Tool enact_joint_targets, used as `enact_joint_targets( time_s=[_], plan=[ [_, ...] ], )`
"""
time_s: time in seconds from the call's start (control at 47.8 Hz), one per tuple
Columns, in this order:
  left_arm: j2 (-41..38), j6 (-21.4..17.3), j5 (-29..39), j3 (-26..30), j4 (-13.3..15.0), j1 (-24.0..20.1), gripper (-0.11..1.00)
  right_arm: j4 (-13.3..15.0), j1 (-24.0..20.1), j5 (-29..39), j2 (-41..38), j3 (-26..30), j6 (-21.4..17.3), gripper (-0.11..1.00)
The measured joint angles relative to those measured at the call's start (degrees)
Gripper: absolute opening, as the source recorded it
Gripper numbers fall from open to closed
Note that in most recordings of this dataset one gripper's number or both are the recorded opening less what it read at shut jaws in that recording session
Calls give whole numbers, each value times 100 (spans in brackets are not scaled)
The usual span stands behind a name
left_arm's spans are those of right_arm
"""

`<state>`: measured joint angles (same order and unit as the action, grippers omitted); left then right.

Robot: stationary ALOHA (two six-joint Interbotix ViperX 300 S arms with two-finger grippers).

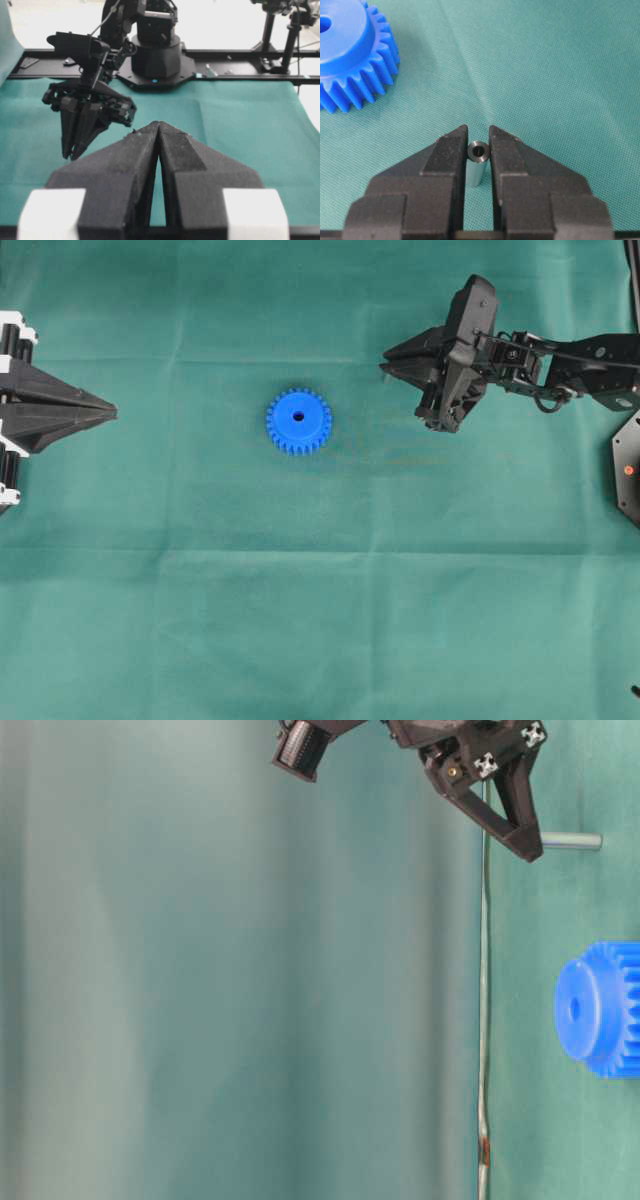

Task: Insert the shaft placed at a random location into the center hole of the medium gear at another random location.
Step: 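Close the right gripper on the silver shaft and lift it upright, then carry the held shaft left and position it above the blue gear's center hole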

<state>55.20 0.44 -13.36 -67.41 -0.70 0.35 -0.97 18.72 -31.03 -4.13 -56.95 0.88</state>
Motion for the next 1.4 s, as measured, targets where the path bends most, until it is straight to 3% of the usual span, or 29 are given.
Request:
enact_joint_targets(
  time_s=[0.335, 0.817, 1.403],
  plan=[
    [0, 18, 53, 0, 0, 0, 0, -9, 0, 70, 44, 18, 0, 13],
    [9, 18, 79, 0, 0, 0, 0, 0, 0, 1222, 1318, 211, 0, 13],
    [9, 18, 88, 0, -9, 0, 0, -9, -62, 1283, 1345, 220, 0, 13]
  ],
)
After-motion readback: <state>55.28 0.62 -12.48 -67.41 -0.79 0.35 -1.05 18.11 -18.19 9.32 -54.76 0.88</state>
